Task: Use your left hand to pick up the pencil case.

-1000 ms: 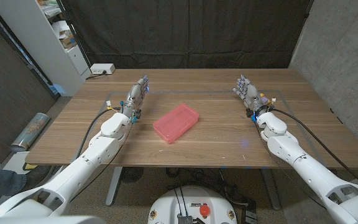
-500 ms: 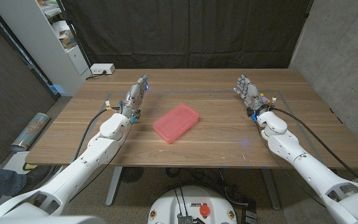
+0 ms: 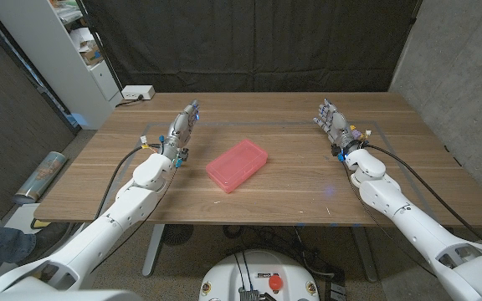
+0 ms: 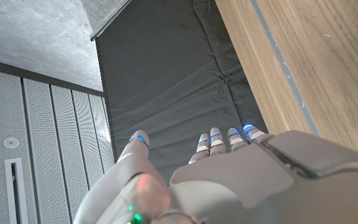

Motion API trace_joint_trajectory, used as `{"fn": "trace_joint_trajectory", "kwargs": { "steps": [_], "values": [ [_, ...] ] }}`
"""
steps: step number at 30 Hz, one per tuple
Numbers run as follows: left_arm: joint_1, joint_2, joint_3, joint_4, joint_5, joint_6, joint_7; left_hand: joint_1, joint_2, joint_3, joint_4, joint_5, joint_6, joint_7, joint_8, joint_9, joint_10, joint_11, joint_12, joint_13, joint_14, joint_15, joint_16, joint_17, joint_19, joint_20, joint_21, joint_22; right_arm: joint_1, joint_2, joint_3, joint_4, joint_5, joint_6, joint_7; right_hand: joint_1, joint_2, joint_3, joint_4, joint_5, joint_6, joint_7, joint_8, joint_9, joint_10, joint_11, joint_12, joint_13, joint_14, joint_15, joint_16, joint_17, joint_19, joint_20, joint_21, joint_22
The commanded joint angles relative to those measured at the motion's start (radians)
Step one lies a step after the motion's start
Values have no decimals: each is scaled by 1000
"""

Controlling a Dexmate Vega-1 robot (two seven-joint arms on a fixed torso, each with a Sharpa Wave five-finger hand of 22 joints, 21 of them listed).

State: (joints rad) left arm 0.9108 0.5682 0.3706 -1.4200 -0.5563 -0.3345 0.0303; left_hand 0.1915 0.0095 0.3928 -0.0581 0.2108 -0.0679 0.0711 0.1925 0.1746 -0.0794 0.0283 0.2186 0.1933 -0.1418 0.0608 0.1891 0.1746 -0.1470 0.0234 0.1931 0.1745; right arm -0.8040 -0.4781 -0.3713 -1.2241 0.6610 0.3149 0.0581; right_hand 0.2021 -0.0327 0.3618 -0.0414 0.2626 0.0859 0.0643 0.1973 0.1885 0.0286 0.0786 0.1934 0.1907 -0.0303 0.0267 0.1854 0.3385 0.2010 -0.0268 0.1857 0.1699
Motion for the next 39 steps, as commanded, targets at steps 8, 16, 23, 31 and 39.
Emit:
{"fn": "trace_joint_trajectory", "kwargs": {
  "steps": [8,16,23,31,39],
  "values": [
    [46,12,1,-50,20,-30,5,13,3,1,-9,-4,10,0,6,5,8,3,6,1,6,2,4,6,-9,8,2,5,-23,-5,15,-29,10,31,3,0,10,-4,-5,4,6,1,2,2,5,3,7,2,0,-1,10,-1,9,2,8,1],
    [65,21,-1,-74,25,-29,9,14,4,1,-10,-5,12,1,5,5,9,4,6,1,6,3,3,6,-8,11,2,6,-53,-22,24,-61,9,40,-3,-1,10,-5,-5,4,7,0,2,2,6,3,7,2,0,0,10,-4,9,3,7,1],
    [87,25,-2,-98,32,-39,16,15,5,1,-11,-5,14,0,5,5,9,6,5,1,7,3,3,6,-8,13,3,6,-77,-33,32,-81,12,47,-9,-2,11,-6,-5,4,8,0,2,2,7,5,7,2,0,1,10,-7,9,3,8,1],
    [117,40,-6,-131,44,-51,20,17,7,2,-14,-6,21,-1,6,5,12,5,6,2,9,3,3,6,-6,21,4,6,-89,-29,38,-82,22,53,-10,-1,12,-7,-6,4,9,0,2,2,7,2,7,2,2,-1,11,-11,10,1,8,1],
    [157,59,-24,-176,44,-74,20,19,9,3,-16,-7,24,-1,6,5,12,7,5,2,10,5,2,6,-5,22,5,6,-97,-31,38,-89,16,62,-13,-1,13,-8,-6,4,10,-1,1,2,9,4,7,2,2,-1,11,-15,10,1,8,1]
  ]
}}
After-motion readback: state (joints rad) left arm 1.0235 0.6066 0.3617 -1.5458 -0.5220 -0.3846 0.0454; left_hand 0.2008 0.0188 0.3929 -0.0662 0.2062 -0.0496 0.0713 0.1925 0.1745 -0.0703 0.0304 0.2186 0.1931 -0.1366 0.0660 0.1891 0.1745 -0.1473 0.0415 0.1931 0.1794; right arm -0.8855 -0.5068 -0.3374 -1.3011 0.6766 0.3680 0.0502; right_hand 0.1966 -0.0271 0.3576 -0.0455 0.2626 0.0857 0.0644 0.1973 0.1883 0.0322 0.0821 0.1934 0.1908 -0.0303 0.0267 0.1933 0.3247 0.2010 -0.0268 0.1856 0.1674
